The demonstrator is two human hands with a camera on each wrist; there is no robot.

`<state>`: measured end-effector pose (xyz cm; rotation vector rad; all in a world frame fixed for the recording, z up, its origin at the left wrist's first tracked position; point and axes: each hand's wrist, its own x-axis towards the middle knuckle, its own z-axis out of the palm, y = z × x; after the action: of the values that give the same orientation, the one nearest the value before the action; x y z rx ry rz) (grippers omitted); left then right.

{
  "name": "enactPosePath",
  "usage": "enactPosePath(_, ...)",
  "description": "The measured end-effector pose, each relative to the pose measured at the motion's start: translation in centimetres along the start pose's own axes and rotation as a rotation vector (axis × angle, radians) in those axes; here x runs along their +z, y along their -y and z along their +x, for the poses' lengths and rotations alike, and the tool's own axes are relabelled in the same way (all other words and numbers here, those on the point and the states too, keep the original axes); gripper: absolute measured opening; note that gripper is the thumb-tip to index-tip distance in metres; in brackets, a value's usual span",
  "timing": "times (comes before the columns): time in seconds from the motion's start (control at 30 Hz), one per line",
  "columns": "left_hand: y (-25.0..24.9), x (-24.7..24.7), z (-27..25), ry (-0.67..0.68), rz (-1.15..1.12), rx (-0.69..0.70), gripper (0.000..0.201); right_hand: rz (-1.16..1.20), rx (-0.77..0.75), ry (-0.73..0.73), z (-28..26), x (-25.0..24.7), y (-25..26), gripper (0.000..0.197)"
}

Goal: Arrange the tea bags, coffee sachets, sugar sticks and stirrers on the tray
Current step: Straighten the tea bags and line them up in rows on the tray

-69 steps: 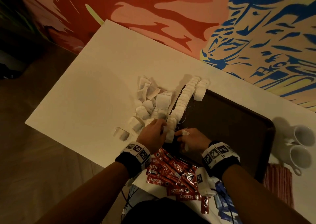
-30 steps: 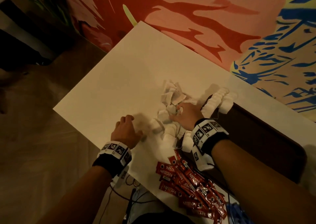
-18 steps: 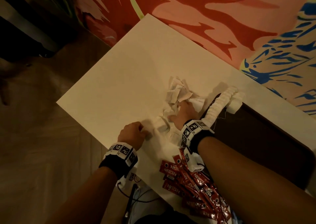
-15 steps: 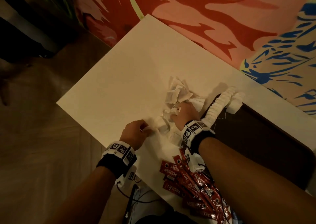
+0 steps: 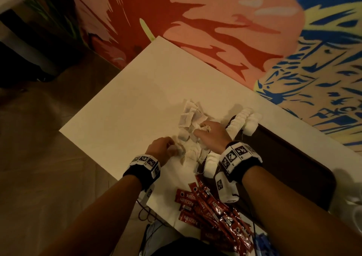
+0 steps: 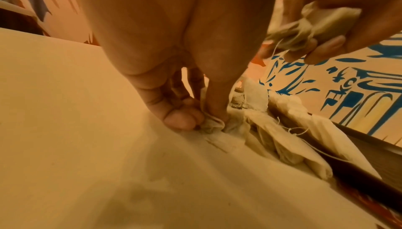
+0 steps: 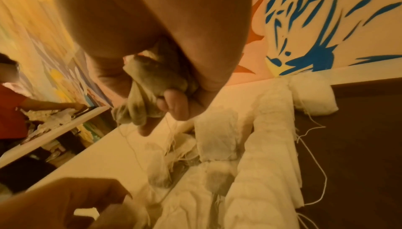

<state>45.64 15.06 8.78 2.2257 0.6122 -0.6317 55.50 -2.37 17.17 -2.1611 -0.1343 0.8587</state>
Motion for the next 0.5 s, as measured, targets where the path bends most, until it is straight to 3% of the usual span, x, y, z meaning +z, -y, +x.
enactPosePath(0.07, -0.4, -0.2, -0.1, -0.023, -0.015, -0.01, 0.023, 0.114, 0.001, -0.01, -0.7, -1.0, 0.3, 0.029)
enactPosePath(0.13, -0.6, -0.5, -0.3, -0.043, -0.033, -0.007, 0.017, 0.212, 0.009, -0.027, -1.3, -1.7, 0.4, 0.012)
enactPosePath(0.27, -0.9, -1.9, -1.7, -0.077, -0.121, 0.014, 0.01, 0.346, 0.019, -0.03, -3.0, -3.0, 0.2, 0.033)
enactPosePath(0.4, -2.8, -4.3, -4.4, -0.08, -0.155, 0.159, 0.003, 0.5, 0.024, -0.002, -4.9, -3.7, -0.3, 0.022)
enactPosePath(0.5, -5.3, -5.9, -7.3, -0.055, -0.208, 0.319, 0.005, 0.595, 0.035, 0.09, -6.4, -4.1, -0.5, 0.028)
